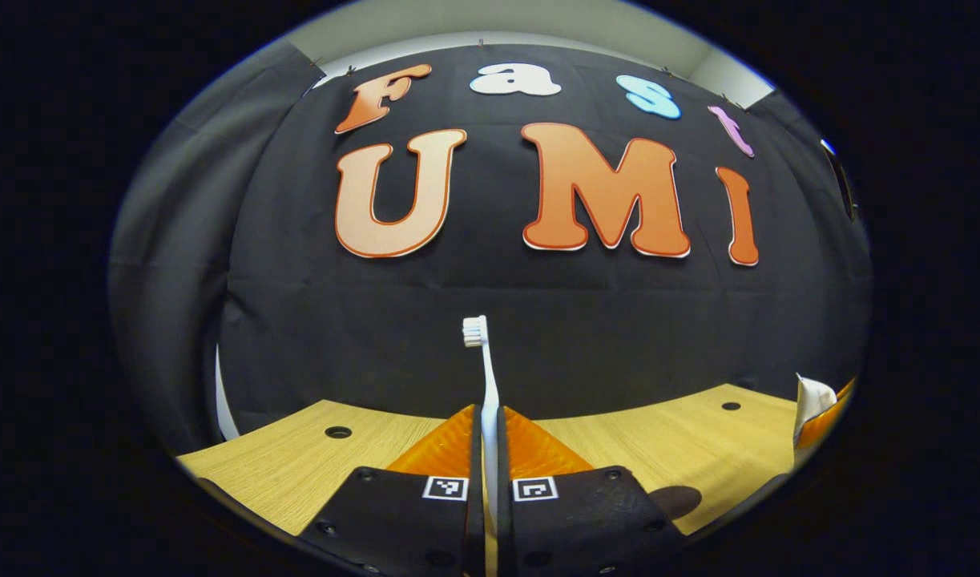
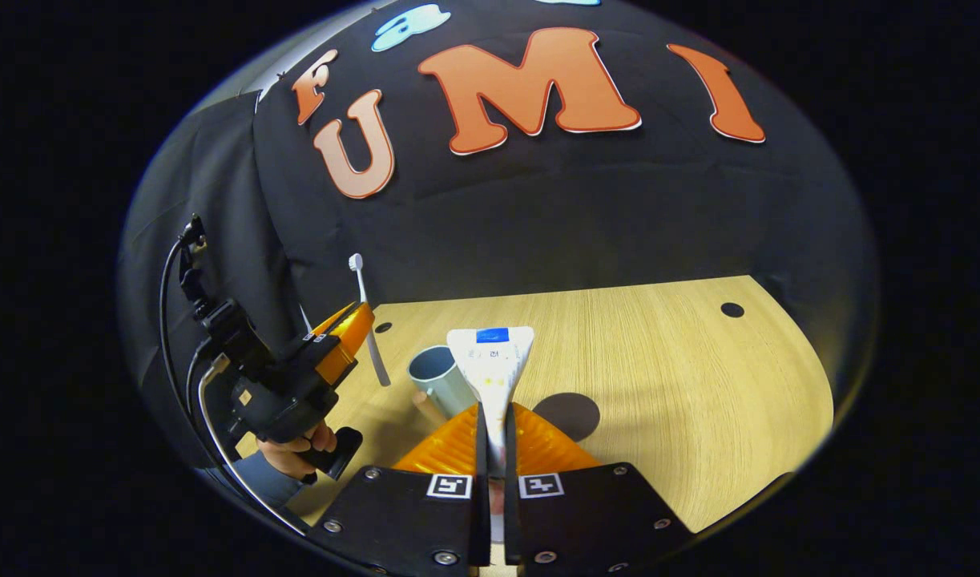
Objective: Put the toothbrush and toothpaste on the desktop into the cup, then pick up the cup and place it on the coaster on the desktop.
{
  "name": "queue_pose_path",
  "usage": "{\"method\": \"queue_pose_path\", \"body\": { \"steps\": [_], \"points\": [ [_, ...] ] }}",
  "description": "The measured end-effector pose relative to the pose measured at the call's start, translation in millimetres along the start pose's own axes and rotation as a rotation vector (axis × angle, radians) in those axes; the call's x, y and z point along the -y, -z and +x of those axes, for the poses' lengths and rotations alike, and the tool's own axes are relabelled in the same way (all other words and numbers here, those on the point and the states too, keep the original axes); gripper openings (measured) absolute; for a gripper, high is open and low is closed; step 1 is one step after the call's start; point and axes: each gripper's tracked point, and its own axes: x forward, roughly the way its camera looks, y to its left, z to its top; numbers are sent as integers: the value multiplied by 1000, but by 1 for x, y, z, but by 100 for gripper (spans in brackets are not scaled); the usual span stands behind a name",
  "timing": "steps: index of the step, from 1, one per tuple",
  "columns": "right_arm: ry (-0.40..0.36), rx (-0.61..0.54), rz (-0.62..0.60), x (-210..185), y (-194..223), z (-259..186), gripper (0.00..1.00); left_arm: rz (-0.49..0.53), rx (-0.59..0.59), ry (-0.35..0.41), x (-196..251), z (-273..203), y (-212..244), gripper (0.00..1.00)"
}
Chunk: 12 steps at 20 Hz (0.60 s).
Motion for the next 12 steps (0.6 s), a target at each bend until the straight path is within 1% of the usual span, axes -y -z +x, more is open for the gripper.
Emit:
{"method": "queue_pose_path", "body": {
  "steps": [3, 6, 9, 12],
  "points": [
    [3, 30, -6, 2, -14, 1, 7, -52, 17, 27, 3, 20, -6, 6],
    [1, 56, 2, 0, -27, 4, 7, -76, 7, 62, 11, 36, 0, 6],
    [-4, 73, -4, -1, -32, 7, 7, -103, -11, 95, 16, 45, 14, 6],
    [-19, 84, -3, -9, -40, 23, 7, -111, -65, 118, 22, 51, 37, 6]
  ]
}}
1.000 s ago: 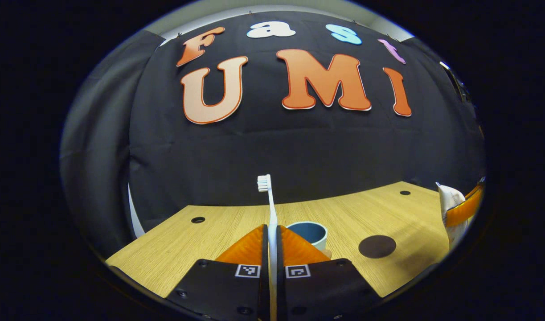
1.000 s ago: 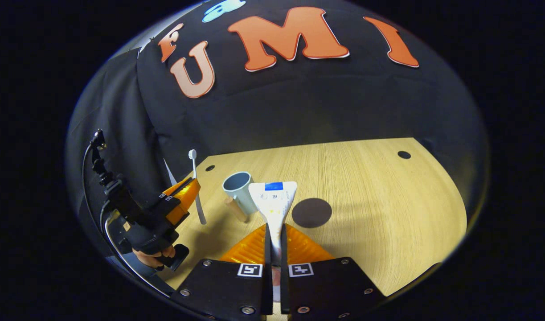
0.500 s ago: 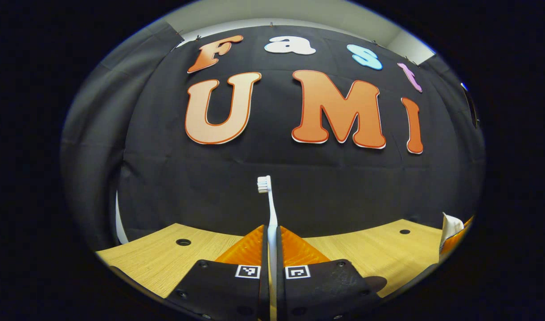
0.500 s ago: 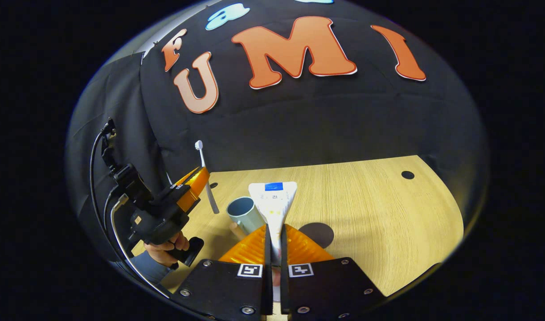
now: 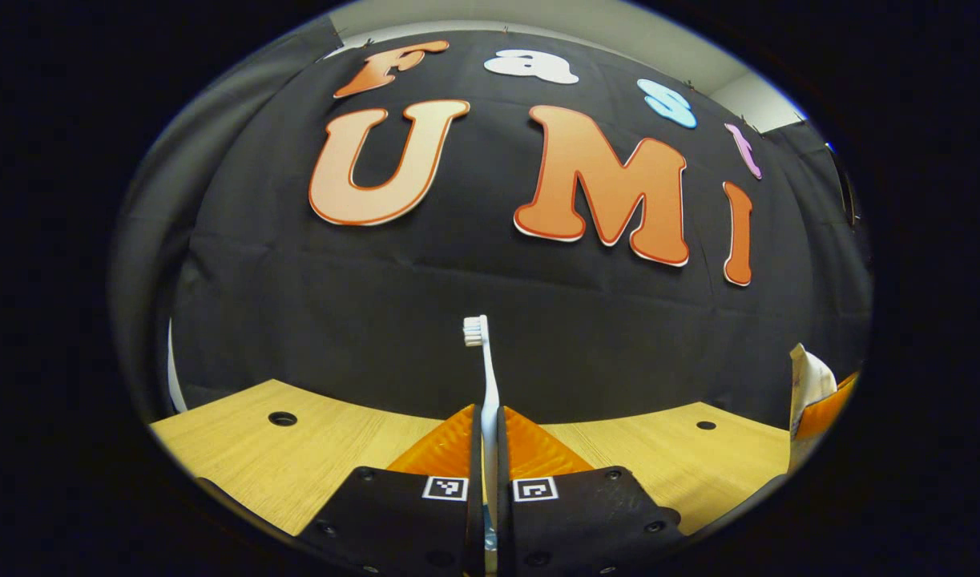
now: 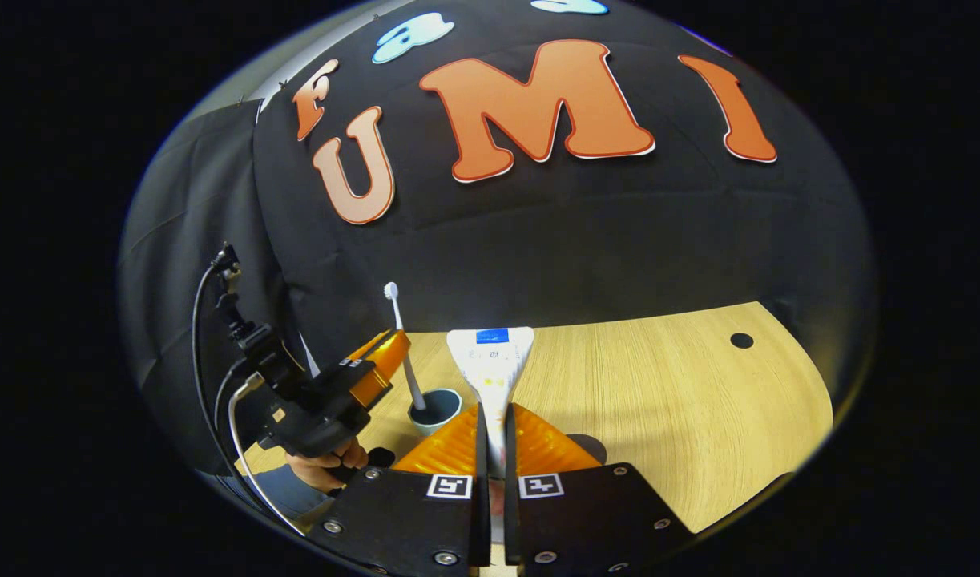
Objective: Put the toothbrush and toothpaste on the desktop into the cup, then pick up the cup and place it on the coaster on the desktop.
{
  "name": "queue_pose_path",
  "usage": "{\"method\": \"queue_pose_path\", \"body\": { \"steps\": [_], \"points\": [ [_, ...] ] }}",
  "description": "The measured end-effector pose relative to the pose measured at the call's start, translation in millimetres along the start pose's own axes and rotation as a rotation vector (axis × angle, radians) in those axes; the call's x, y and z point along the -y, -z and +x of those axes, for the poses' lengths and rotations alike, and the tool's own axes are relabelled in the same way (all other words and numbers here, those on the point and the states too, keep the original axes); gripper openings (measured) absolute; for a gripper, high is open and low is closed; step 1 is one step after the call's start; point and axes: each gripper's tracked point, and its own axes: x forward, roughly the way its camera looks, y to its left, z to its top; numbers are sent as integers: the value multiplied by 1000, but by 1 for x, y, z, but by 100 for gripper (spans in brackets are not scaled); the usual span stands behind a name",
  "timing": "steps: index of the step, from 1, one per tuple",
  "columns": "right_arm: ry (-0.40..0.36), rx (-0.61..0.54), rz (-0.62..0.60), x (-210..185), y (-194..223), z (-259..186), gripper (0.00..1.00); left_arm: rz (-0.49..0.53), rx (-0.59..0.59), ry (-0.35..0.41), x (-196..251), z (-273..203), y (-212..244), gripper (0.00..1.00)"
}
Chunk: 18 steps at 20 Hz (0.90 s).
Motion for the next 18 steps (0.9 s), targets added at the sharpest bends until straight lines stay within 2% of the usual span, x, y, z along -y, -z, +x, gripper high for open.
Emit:
{"method": "queue_pose_path", "body": {
  "steps": [8, 12, 16, 18],
  "points": [
    [-9, 30, -7, -3, -7, 24, 7, -21, -101, 2, -6, 6, 43, 6],
    [-8, 56, -3, -3, -14, 34, 7, 4, -137, 9, -6, 5, 58, 6],
    [-22, 68, -11, -12, -17, 45, 7, 6, -175, 38, -4, -14, 61, 9],
    [-36, 80, -23, -19, -20, 51, 7, -2, -188, 55, -4, -21, 61, 16]
  ]
}}
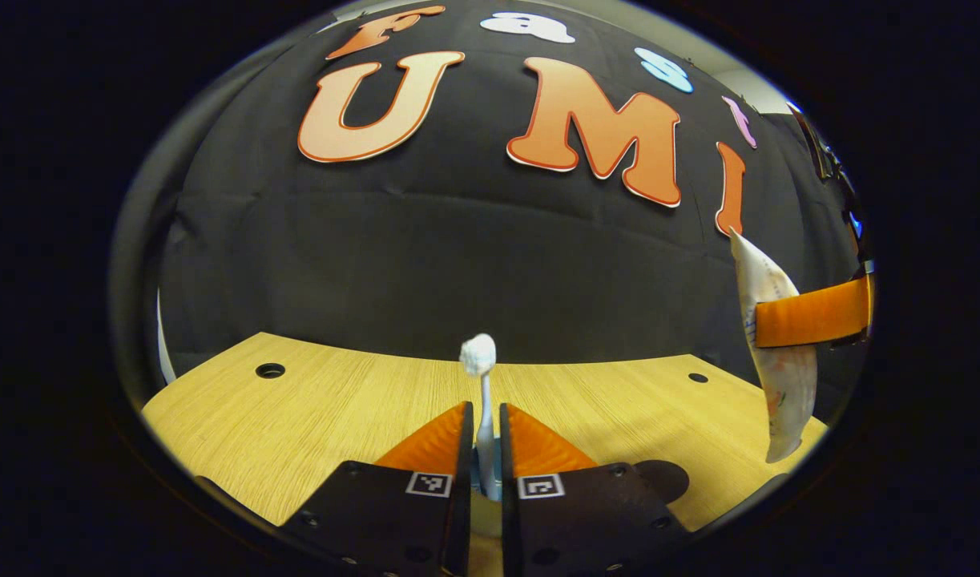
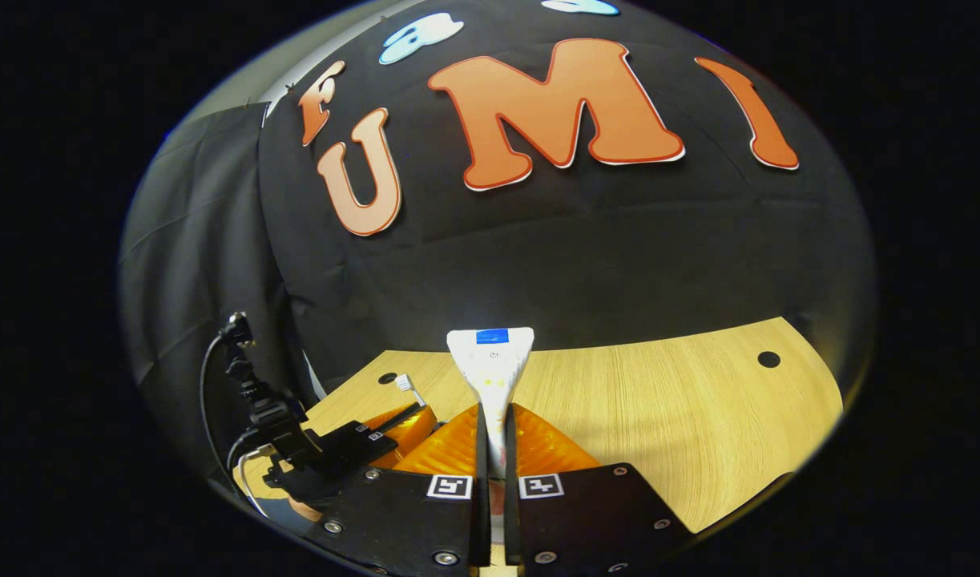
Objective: Put the toothbrush and toothpaste on the desktop into the cup, then pick up the cup and place it on the coaster on the desktop.
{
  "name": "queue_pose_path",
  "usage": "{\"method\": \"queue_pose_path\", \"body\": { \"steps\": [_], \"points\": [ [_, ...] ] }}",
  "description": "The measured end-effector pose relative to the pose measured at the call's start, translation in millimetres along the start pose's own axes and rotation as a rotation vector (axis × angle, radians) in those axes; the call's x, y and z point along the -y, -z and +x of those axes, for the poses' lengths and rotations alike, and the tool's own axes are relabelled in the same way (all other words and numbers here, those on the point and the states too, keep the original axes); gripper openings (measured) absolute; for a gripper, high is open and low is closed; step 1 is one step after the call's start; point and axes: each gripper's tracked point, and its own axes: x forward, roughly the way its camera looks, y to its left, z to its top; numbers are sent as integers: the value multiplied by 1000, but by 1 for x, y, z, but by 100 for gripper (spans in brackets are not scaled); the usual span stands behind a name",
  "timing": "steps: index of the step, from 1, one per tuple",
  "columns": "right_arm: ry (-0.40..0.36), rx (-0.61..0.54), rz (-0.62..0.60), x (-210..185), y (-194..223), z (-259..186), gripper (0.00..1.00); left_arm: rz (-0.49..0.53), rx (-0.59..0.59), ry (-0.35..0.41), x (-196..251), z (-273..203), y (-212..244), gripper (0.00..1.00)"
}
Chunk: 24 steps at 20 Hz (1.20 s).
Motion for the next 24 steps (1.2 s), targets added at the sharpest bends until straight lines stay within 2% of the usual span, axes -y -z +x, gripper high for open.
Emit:
{"method": "queue_pose_path", "body": {
  "steps": [1, 2, 4, 7, 8, 10, 12, 15, 16, 18, 24],
  "points": [
    [-7, 8, -3, -4, -2, 3, 7, -2, -13, 4, 0, -7, 2, 21],
    [-16, 19, -3, -8, -5, 6, 7, -2, -24, 3, -2, -13, 2, 31],
    [-36, 33, -5, -18, -9, 13, 7, -1, -39, 7, -7, -30, 2, 40],
    [-61, 61, -12, -32, -19, 26, 7, 4, -50, 37, -3, -52, 3, 70],
    [-69, 73, -12, -36, -23, 29, 7, 12, -49, 38, -4, -59, 1, 83],
    [-89, 96, -12, -45, -29, 38, 7, 19, -56, 31, -9, -72, 0, 84],
    [-99, 142, -48, -52, -36, 45, 7, 13, -54, 30, -11, -83, -2, 91],
    [-52, 199, -113, -47, -39, 63, 7, 19, -56, 29, -17, -100, -3, 93],
    [-65, 192, -101, -49, -33, 71, 7, 21, -52, 19, -21, -102, -2, 97],
    [-99, 166, -54, -56, -22, 83, 7, 21, -52, 5, -28, -108, 1, 97],
    [-115, 107, -31, -67, 9, 122, 7, 8, -57, -27, -46, -118, 7, 97]
  ]
}}
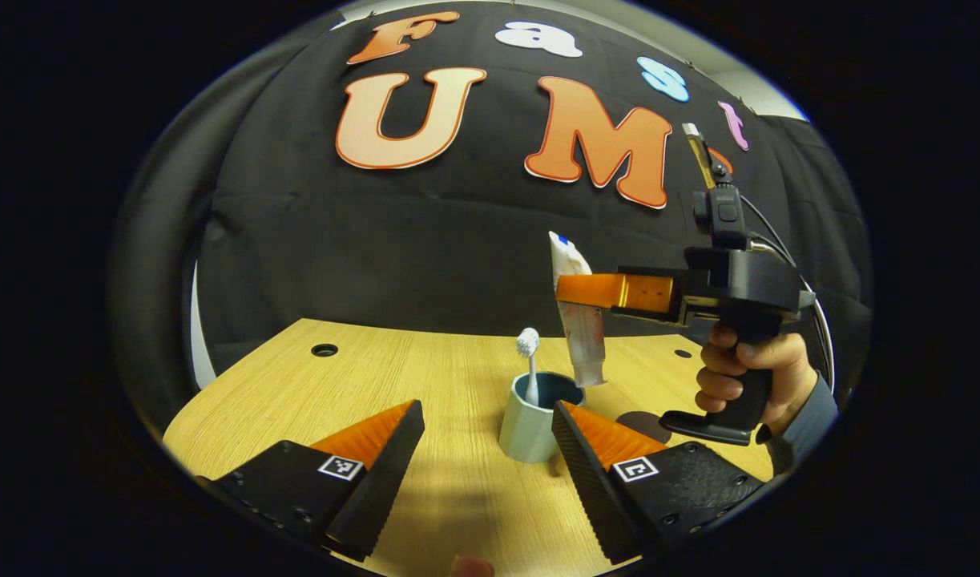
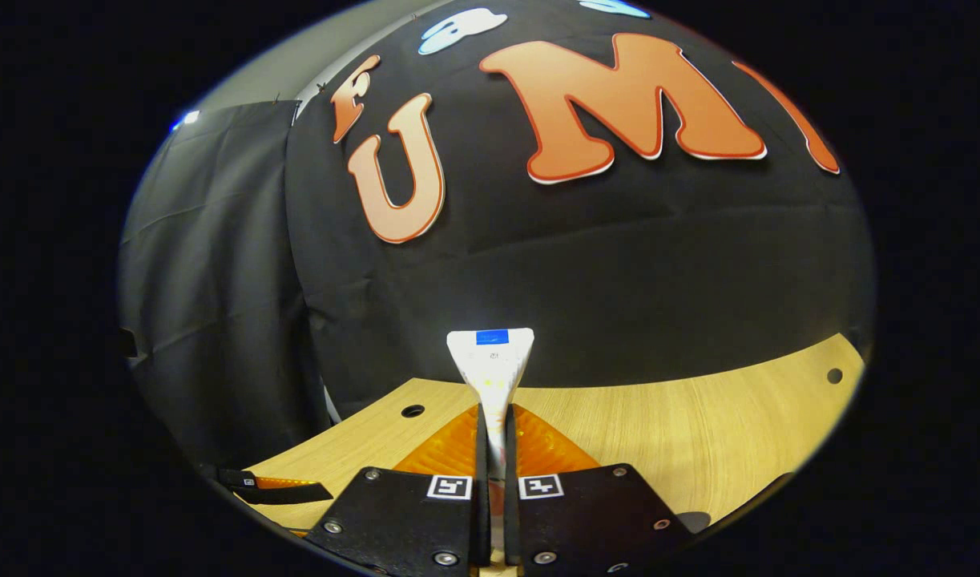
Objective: Put the toothbrush and toothpaste on the desktop into the cup, then pick up the cup and place it on the coaster on the desktop.
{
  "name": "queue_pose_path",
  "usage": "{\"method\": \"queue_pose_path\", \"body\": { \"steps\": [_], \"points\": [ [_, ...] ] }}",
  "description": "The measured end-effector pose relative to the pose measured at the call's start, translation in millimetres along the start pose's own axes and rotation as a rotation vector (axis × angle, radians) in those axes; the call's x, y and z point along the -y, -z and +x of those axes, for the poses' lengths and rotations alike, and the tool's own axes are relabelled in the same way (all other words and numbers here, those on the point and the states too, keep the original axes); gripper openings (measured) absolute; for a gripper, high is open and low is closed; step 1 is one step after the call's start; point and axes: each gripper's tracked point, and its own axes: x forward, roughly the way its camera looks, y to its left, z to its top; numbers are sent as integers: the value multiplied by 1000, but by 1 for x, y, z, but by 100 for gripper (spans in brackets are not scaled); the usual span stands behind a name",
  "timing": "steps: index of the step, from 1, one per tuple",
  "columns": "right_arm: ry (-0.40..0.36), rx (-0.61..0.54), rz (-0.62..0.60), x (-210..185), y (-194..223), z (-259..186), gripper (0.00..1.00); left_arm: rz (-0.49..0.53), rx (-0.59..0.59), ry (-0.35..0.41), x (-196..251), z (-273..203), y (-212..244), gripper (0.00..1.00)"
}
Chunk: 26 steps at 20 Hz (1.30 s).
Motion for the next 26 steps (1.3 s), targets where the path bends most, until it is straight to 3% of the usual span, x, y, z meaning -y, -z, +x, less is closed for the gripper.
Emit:
{"method": "queue_pose_path", "body": {
  "steps": [7, 14, 20, 21, 26],
  "points": [
    [4, -48, -10, -1, 30, 20, 7, -13, -18, -27, -9, 2, 10, 97],
    [29, -104, -72, 7, 47, 16, 12, -40, -74, -7, 3, 6, 26, 97],
    [61, -222, -136, 20, 60, -19, 28, -58, -118, 27, 25, 12, 27, 97],
    [65, -230, -143, 24, 58, -25, 36, -52, -129, 29, 28, 13, 29, 97],
    [71, -213, -154, 35, 36, -65, 47, -27, -178, 44, 47, 21, 30, 97]
  ]
}}
